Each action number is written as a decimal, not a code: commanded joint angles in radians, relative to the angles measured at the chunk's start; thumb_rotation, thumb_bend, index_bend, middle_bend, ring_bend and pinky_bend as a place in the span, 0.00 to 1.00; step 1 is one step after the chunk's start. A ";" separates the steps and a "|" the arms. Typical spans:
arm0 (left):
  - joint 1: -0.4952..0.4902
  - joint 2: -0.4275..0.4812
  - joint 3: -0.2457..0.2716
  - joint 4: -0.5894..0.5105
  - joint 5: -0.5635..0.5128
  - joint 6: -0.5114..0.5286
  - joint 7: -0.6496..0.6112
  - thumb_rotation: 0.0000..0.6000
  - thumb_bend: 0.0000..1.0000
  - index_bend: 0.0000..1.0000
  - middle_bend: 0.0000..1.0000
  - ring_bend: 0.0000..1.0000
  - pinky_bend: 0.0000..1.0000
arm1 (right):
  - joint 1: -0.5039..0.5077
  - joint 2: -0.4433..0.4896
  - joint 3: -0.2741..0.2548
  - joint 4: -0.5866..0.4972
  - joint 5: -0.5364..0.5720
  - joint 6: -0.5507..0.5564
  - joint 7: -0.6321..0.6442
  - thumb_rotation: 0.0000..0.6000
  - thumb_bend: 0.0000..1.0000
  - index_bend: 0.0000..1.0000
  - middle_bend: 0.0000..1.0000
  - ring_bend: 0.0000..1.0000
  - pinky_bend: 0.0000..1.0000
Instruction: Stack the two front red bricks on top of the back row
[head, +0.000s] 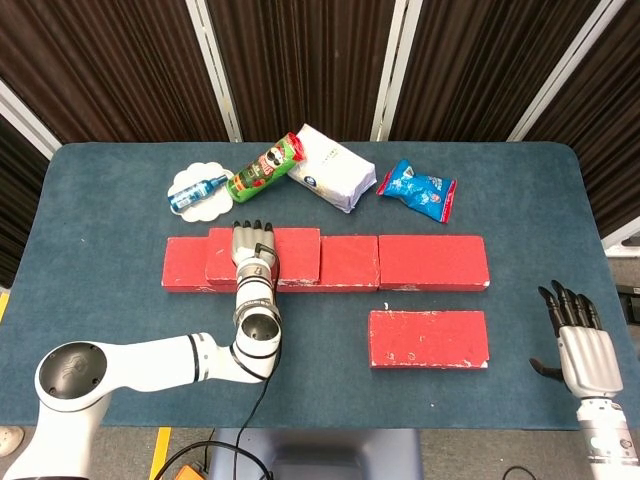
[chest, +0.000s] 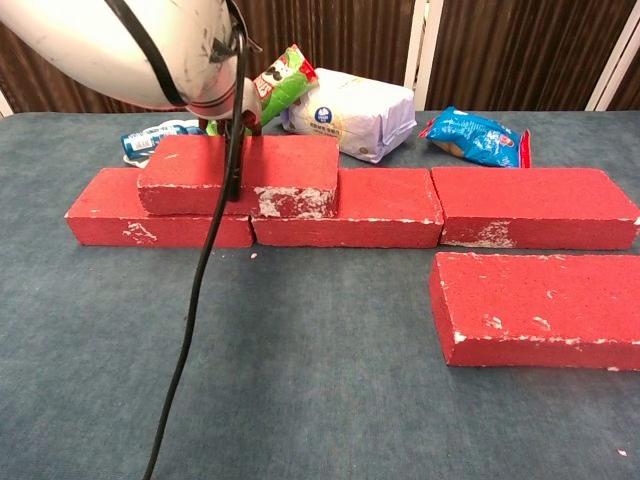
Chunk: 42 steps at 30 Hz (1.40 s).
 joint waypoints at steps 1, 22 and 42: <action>0.001 0.002 -0.002 -0.001 -0.009 -0.003 0.008 1.00 0.19 0.00 0.00 0.00 0.08 | 0.000 0.000 0.001 0.000 0.002 0.001 -0.001 1.00 0.00 0.14 0.03 0.00 0.00; -0.001 -0.008 0.019 -0.002 0.050 -0.007 -0.025 1.00 0.00 0.00 0.00 0.00 0.07 | -0.001 0.003 0.001 -0.008 0.012 -0.003 -0.001 1.00 0.00 0.14 0.03 0.00 0.00; 0.004 0.073 -0.018 -0.168 0.050 0.065 -0.050 1.00 0.00 0.00 0.00 0.00 0.07 | -0.001 0.008 0.001 -0.015 0.016 -0.007 0.007 1.00 0.00 0.14 0.03 0.00 0.00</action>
